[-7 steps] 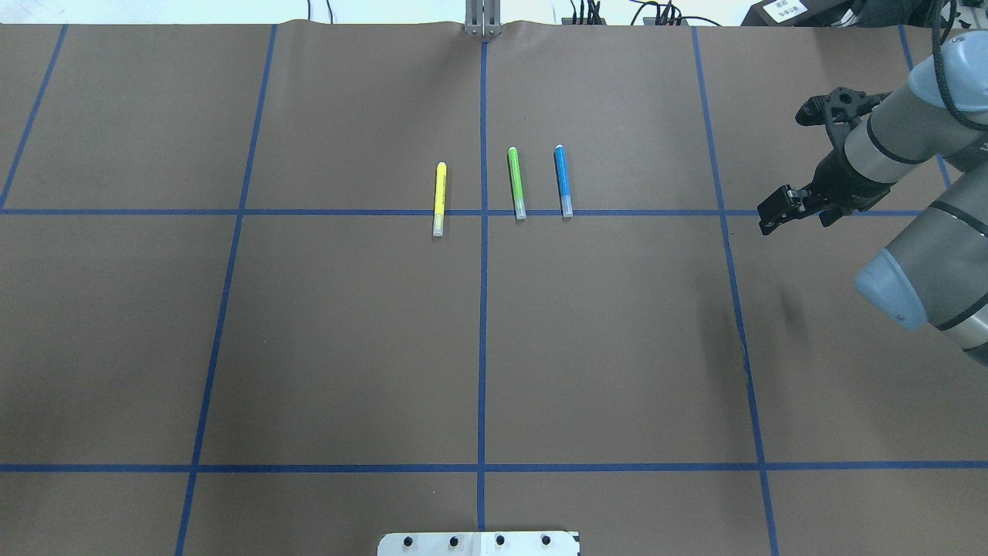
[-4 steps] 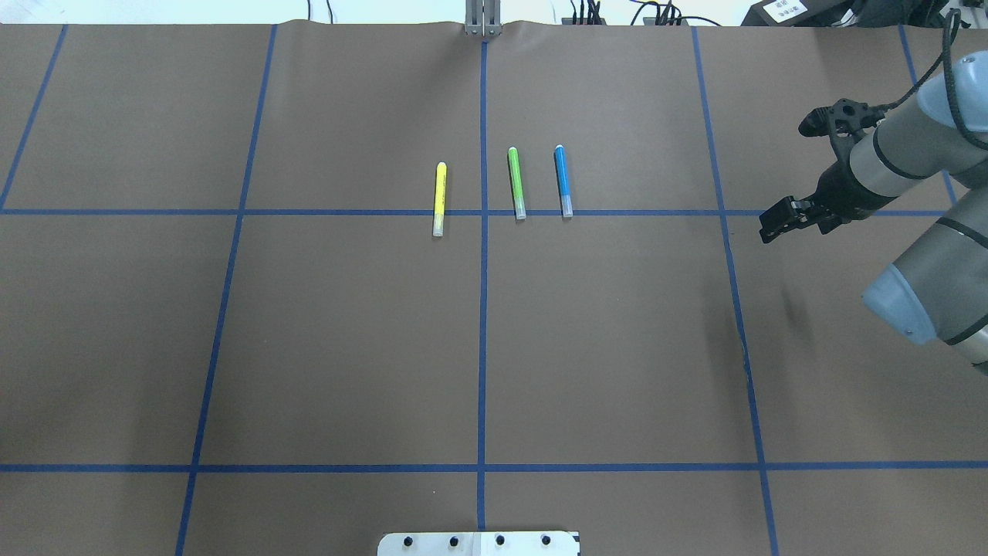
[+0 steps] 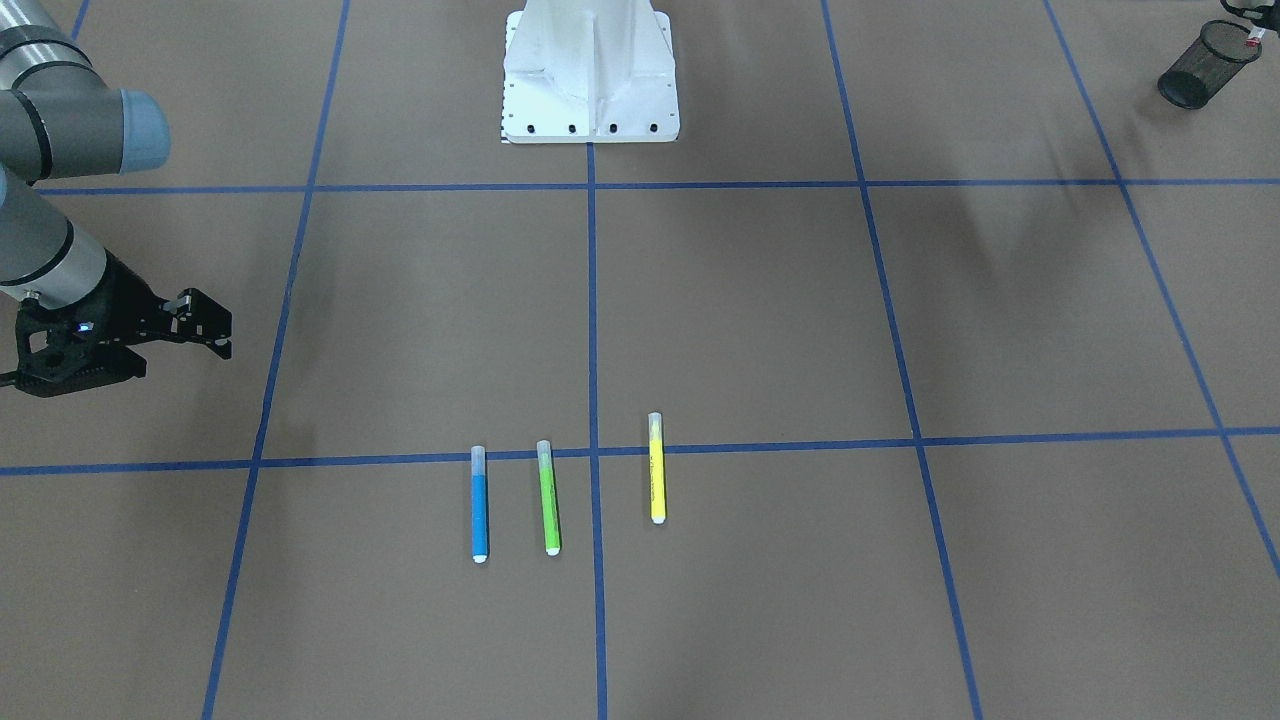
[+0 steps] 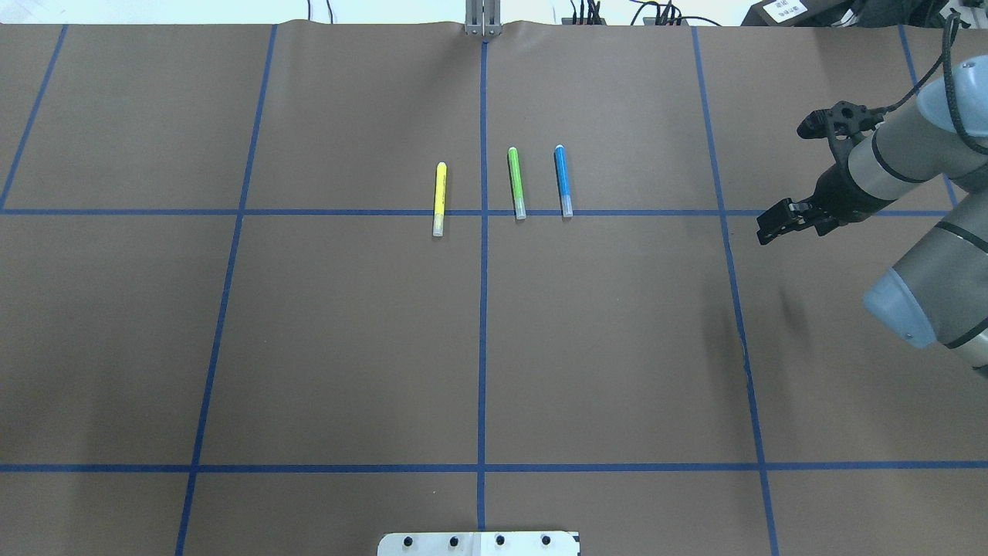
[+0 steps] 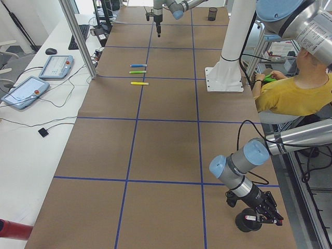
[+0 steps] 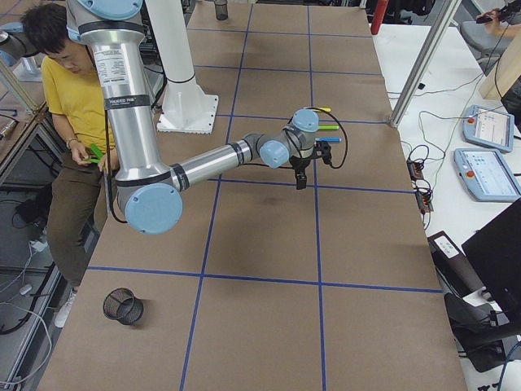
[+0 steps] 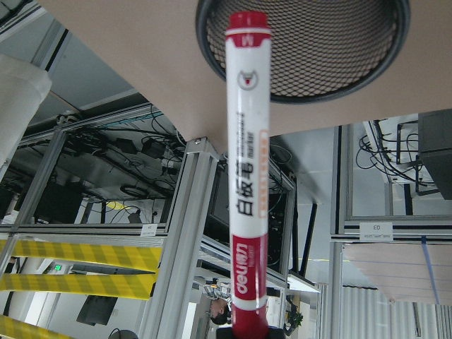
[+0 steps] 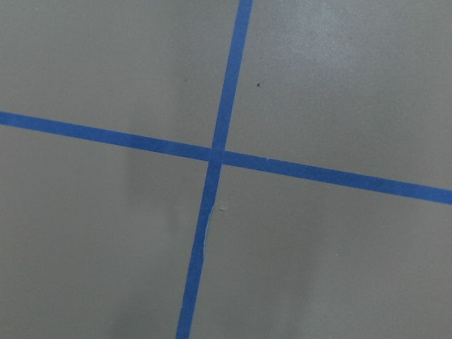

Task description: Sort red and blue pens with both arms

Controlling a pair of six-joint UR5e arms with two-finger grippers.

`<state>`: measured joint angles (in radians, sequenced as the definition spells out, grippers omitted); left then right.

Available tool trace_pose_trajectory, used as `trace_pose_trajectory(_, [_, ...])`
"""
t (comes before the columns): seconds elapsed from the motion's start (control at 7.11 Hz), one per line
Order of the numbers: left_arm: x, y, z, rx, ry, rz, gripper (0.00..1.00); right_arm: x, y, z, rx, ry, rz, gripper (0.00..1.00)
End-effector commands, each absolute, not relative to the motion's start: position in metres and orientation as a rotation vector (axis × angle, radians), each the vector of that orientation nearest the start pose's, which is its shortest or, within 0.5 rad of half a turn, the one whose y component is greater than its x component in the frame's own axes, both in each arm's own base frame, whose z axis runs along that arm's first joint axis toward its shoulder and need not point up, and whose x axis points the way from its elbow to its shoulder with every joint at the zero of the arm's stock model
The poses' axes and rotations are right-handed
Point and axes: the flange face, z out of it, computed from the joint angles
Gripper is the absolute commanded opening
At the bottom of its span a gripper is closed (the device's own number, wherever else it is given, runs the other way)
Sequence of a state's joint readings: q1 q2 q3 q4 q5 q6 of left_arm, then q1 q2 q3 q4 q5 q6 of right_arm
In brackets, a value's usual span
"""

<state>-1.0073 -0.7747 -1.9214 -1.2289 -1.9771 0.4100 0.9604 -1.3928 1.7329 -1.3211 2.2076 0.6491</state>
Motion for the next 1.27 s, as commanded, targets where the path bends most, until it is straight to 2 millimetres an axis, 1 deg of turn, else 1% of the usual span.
trace_pose_trajectory(0.0, [-0.0494, -0.0927, 0.7689, -0.835, 0.363, 0.742, 0.0, -0.2683, -0.5111, 0.4616, 0.095, -0.834, -0.151, 0.99])
trace_pose_trajectory(0.14, [-0.0486, -0.0899, 0.7714, -0.839, 0.394, 0.747, 0.0, -0.2683, -0.5111, 0.4616, 0.095, -0.834, -0.151, 0.99])
trace_pose_trajectory(0.56, [-0.0489, -0.0884, 0.7739, -0.84, 0.402, 0.746, 0.0, -0.2691, -0.5107, 0.4616, 0.094, -0.834, -0.153, 0.99])
trace_pose_trajectory(0.7, [-0.0495, -0.0872, 0.7755, -0.84, 0.413, 0.766, 0.04, -0.2692, -0.5109, 0.4625, 0.091, -0.833, -0.152, 0.99])
trace_pose_trajectory(0.84, [-0.0504, -0.086, 0.7772, -0.843, 0.417, 0.777, 0.99, -0.2692, -0.5109, 0.4625, 0.091, -0.832, -0.152, 0.99])
trace_pose_trajectory(1.13, [-0.0512, -0.0847, 0.7788, -0.848, 0.416, 0.775, 1.0, -0.27, -0.5104, 0.4625, 0.091, -0.833, -0.153, 0.99])
